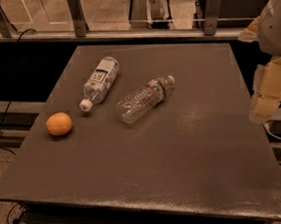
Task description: Pick water bottle
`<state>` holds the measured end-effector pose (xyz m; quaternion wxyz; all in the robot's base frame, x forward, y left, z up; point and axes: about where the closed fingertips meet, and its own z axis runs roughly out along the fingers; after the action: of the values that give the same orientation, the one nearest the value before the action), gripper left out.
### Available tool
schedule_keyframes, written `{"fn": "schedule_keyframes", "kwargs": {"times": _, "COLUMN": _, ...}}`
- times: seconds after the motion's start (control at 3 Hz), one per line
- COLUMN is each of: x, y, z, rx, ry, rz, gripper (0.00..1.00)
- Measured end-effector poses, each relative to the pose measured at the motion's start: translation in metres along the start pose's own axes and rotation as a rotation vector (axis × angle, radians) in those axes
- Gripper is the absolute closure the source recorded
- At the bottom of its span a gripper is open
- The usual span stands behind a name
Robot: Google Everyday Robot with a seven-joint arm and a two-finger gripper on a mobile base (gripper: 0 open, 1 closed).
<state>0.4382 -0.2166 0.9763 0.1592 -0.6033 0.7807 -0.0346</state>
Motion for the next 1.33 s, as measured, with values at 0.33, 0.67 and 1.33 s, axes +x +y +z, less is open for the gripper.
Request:
{"fn": "schedule_keyframes", "kwargs": {"times": 0.33, "x": 0.0, "y": 0.0, "z": 0.0, "rx": 0.0, "ry": 0.0, "rz": 0.0, "gripper": 0.0}}
{"fn": "schedule_keyframes", "kwargs": {"times": 0.67, "x": -0.024, "y": -0.01, "z": 0.004, "rx": 0.011, "ry": -0.047, "rz": -0.098, "gripper": 0.0}}
{"fn": "schedule_keyframes", "kwargs": {"times": 1.33, "x": -0.121, "y": -0.016, "z": 0.062, "rx": -0.097, "ry": -0.118, "rz": -0.473, "gripper": 0.0}}
